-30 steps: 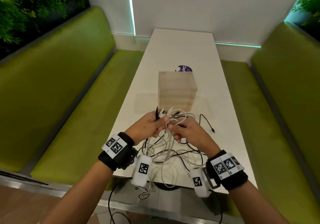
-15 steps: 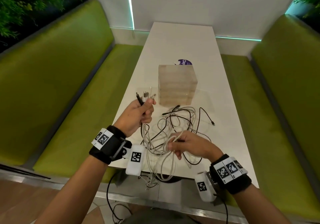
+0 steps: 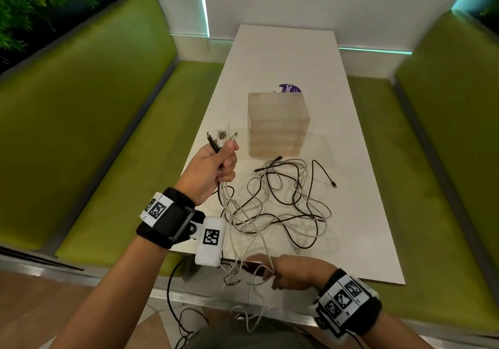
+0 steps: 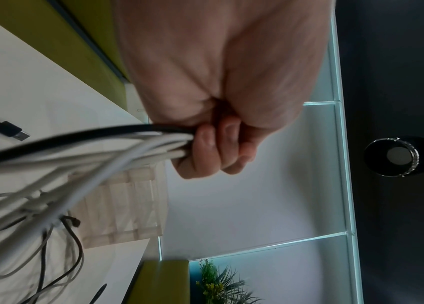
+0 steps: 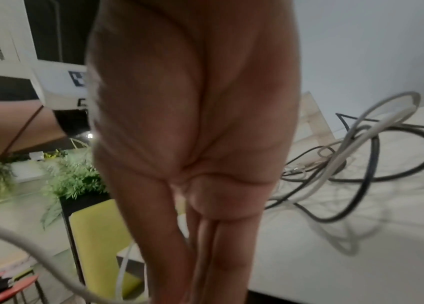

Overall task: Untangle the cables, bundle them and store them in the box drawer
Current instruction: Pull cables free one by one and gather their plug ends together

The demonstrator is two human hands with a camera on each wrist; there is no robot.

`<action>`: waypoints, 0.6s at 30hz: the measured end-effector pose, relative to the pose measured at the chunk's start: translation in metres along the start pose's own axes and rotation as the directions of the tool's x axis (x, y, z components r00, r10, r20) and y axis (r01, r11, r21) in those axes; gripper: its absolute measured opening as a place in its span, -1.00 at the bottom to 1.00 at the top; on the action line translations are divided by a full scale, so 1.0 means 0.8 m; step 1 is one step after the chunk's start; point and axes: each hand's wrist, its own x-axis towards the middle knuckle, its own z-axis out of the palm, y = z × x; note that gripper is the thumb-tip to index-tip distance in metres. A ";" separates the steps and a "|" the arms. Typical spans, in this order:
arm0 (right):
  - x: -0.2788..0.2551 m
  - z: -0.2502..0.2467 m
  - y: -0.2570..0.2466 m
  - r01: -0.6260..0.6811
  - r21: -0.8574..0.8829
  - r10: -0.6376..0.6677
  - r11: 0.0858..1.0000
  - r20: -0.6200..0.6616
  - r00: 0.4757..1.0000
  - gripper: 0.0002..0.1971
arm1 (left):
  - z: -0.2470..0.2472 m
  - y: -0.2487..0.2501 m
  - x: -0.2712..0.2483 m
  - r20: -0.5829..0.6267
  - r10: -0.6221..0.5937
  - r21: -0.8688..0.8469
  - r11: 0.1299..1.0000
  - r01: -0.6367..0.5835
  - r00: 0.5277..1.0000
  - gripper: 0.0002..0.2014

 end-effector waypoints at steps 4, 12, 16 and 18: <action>-0.004 -0.016 0.009 -0.001 0.270 0.076 0.963 -0.267 0.961 -0.37 | 0.001 0.003 0.001 -0.003 0.003 -0.014 1.000 -0.003 1.000 -0.79; 0.012 -0.036 0.018 -0.066 0.096 0.099 0.993 -0.397 0.913 -0.71 | 0.009 0.017 0.003 0.002 0.013 -0.034 0.999 -0.013 1.000 -0.78; 0.024 -0.031 0.013 -0.017 0.142 0.059 0.990 -0.295 0.954 -0.73 | 0.008 0.018 0.000 0.023 0.011 -0.039 0.999 -0.010 1.000 -0.79; 0.025 -0.026 0.009 0.015 0.242 0.018 0.970 -0.135 0.991 -0.74 | 0.006 0.017 0.000 0.023 0.007 -0.041 0.999 -0.006 1.000 -0.78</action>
